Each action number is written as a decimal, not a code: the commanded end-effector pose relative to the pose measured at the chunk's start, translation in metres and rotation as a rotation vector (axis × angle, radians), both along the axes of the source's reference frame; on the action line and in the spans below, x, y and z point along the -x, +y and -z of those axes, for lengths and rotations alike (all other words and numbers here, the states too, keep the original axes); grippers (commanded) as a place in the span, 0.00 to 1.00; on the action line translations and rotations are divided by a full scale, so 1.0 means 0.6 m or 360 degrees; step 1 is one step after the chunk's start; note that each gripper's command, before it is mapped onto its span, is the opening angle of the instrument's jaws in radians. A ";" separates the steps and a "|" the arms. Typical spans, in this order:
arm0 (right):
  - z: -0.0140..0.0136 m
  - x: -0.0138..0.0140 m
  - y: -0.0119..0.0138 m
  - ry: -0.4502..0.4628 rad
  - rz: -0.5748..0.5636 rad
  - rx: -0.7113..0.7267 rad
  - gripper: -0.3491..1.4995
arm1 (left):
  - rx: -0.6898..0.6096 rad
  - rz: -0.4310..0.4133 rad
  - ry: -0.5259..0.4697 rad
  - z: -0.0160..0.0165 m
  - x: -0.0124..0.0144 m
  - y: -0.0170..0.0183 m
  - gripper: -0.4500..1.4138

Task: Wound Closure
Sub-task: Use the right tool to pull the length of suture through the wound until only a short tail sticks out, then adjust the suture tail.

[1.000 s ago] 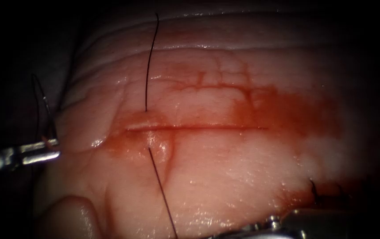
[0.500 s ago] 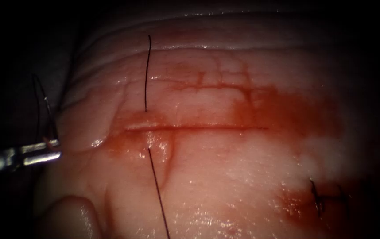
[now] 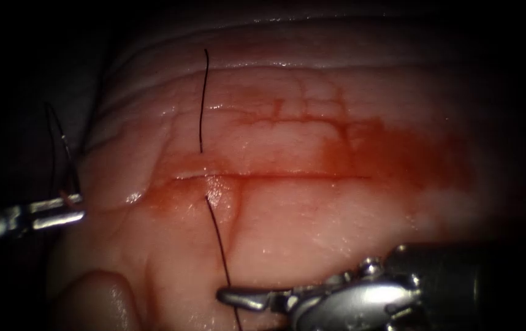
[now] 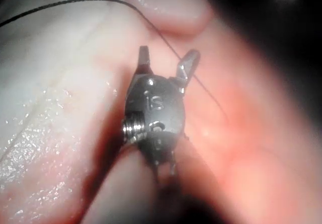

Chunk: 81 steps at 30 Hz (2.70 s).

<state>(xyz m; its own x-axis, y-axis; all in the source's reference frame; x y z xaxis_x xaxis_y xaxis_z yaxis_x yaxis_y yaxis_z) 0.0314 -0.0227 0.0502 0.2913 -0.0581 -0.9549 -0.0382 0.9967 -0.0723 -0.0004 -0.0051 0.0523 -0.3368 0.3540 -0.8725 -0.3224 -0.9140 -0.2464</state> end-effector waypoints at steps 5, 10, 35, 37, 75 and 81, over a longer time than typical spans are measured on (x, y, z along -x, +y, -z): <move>-0.0108 -0.0028 0.0066 -0.0008 -0.0040 0.0014 0.90 | -0.0001 -0.0002 -0.0002 -0.0010 0.0008 -0.0004 0.00; -0.0155 -0.0041 0.0094 -0.0011 -0.0061 0.0006 0.85 | -0.0001 -0.0002 -0.0002 -0.0010 0.0008 -0.0004 0.00; -0.0114 -0.0029 0.0047 -0.0022 -0.0068 -0.0196 0.00 | -0.0010 0.0000 -0.0001 -0.0010 0.0009 -0.0005 0.00; -0.0100 -0.0023 0.0035 -0.0019 -0.0061 -0.0195 0.00 | -0.0009 0.0000 -0.0001 -0.0010 0.0010 -0.0006 0.00; -0.0098 0.0109 0.0160 -0.0223 -0.0347 -0.0342 0.59 | -0.0022 -0.0010 -0.0003 -0.0011 0.0012 -0.0008 0.00; -0.0097 0.0063 0.0199 -0.0201 -0.0814 -0.0990 0.52 | -0.0022 -0.0012 0.0000 -0.0013 0.0014 -0.0009 0.00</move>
<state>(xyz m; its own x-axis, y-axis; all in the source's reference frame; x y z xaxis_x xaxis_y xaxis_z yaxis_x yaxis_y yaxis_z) 0.0264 -0.0105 0.0559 0.2424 0.6651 -0.7063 -0.5464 0.6952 0.4671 -0.0007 -0.0054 0.0525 -0.3395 0.3634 -0.8676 -0.3165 -0.9127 -0.2584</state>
